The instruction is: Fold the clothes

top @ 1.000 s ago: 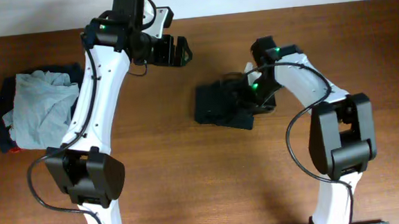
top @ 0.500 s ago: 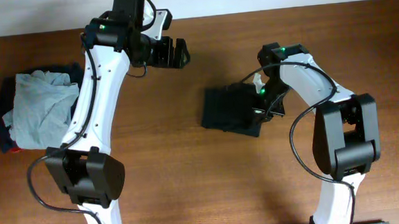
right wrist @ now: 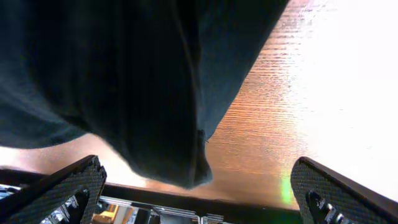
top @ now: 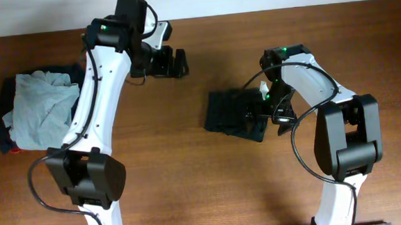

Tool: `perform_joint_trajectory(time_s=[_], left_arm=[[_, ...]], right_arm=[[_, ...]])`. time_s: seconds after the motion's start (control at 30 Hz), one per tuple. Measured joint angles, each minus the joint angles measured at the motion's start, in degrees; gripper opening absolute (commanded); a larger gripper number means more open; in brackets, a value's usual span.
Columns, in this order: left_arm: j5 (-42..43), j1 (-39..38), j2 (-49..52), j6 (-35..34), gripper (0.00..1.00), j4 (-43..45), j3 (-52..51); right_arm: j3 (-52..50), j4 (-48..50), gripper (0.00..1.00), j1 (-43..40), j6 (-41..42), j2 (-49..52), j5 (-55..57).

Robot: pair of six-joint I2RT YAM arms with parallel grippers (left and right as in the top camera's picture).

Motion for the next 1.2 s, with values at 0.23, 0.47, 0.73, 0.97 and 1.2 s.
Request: perform_joint_trajectory(time_s=[0.23, 0.47, 0.73, 0.97, 1.2], left_arm=[[6.19, -3.41, -0.09, 0.83, 0.99, 10.51, -14.8], [14.62, -3.85, -0.11, 0.79, 0.99, 20.33, -27.65], [15.78, -4.22, -0.11, -2.25, 0.99, 29.35, -34.56], [15.5, -7.89, 0.31, -7.02, 0.99, 35.28, -35.71], [15.45, -11.76, 4.66, -12.33, 0.98, 37.59, -35.74]], right_arm=[[9.55, 0.17, 0.99, -4.55, 0.02, -3.69, 0.11], [15.32, -0.2, 0.99, -13.31, -1.44, -7.74, -0.83], [15.32, -0.2, 0.99, -15.63, -3.67, -7.74, -2.08], [15.32, -0.17, 0.99, -15.63, -4.31, -7.74, -2.32], [15.32, -0.17, 0.99, -15.63, -4.81, -7.74, -2.32]])
